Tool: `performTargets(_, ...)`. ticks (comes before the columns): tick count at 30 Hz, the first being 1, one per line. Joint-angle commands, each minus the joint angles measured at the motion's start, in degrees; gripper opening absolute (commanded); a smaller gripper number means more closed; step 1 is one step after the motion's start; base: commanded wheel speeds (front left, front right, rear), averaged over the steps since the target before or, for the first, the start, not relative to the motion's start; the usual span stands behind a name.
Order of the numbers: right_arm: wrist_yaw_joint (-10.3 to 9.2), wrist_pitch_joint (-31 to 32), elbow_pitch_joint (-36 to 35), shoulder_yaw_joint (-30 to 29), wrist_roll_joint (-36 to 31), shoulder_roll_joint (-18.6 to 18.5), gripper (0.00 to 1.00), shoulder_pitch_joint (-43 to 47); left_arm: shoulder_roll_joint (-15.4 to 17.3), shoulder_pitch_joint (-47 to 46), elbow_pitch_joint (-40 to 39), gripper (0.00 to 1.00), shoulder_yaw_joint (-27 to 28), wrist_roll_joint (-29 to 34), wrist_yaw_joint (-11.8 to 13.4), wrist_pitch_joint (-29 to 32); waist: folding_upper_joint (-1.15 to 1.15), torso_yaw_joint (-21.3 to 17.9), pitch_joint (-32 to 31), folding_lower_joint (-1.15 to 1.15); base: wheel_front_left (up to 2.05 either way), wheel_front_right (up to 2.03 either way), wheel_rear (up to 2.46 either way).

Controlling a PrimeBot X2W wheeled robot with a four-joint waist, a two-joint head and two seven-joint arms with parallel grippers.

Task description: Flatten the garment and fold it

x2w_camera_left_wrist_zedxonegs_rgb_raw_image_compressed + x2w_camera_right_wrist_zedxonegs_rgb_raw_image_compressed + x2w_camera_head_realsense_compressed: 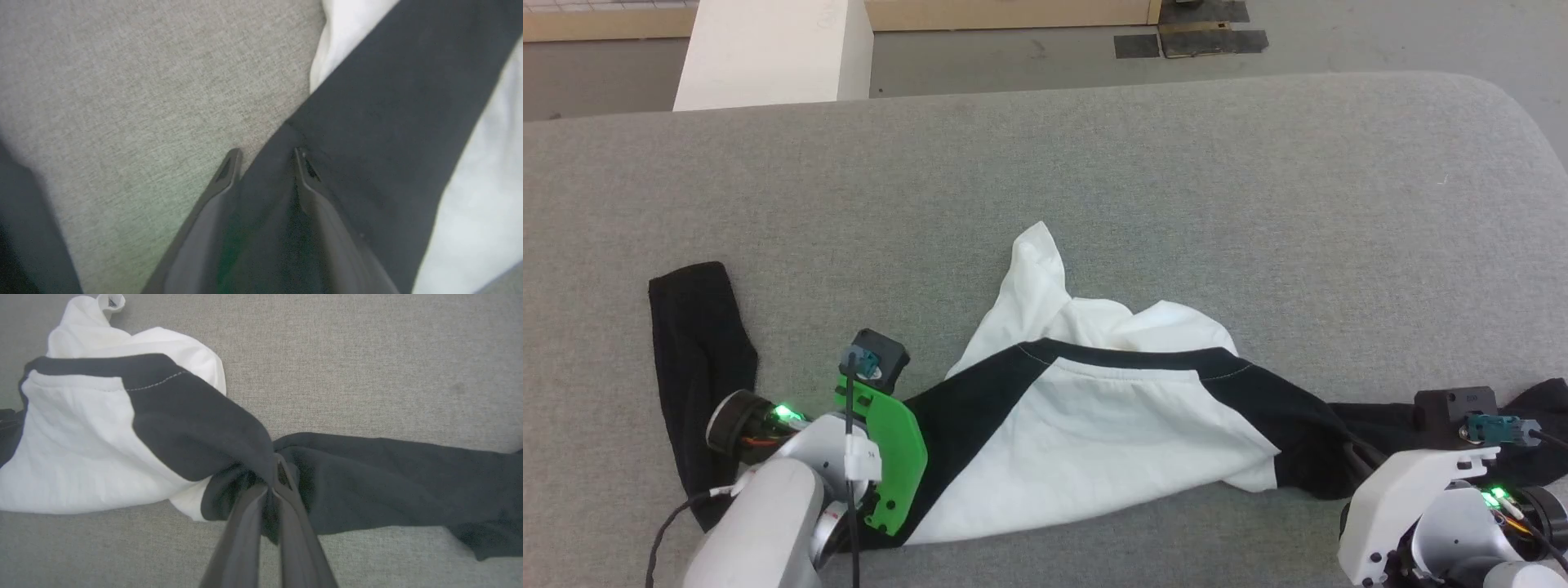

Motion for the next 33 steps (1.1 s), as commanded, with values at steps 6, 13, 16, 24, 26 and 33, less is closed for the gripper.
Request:
performTargets(6,-0.08,-0.88,0.30,0.56,0.78,0.10,0.00,-0.32,1.13,3.31,-3.02,0.00,0.46,-2.03,0.16,-6.83,0.59,0.47,-2.38,0.00,0.00,0.00,0.00)
performTargets(13,-0.08,-1.80,-2.62,0.14,-0.66,0.00,0.00,-1.47,2.42,3.75,-11.07,0.00,3.68,-4.32,0.15,-15.13,0.59,1.60,-5.37,0.00,0.00,0.00,0.00)
performTargets(16,-0.08,-0.88,-4.93,0.74,-1.46,-1.85,0.00,-3.67,3.00,1.77,-15.10,0.00,5.32,-6.40,-0.04,-17.76,0.59,1.96,-5.86,0.00,0.00,0.00,0.00)
performTargets(24,-0.08,4.15,-7.11,6.06,0.26,-13.80,0.00,-20.90,8.66,-11.70,-18.77,0.00,6.96,-8.06,-0.42,-18.79,0.59,1.49,-1.09,0.00,0.00,0.00,0.00)
performTargets(26,-0.08,5.33,-5.98,8.36,1.31,-16.42,0.00,-27.47,9.67,-16.29,-18.25,0.00,7.75,-8.22,-0.44,-18.67,0.59,1.05,1.77,0.00,0.00,0.00,0.00)
performTargets(33,-0.08,6.35,2.83,15.32,1.96,-21.60,0.00,-52.86,10.17,-35.20,-13.32,0.00,11.02,-7.25,0.25,-19.95,0.59,0.09,13.16,0.00,0.00,0.00,0.00)
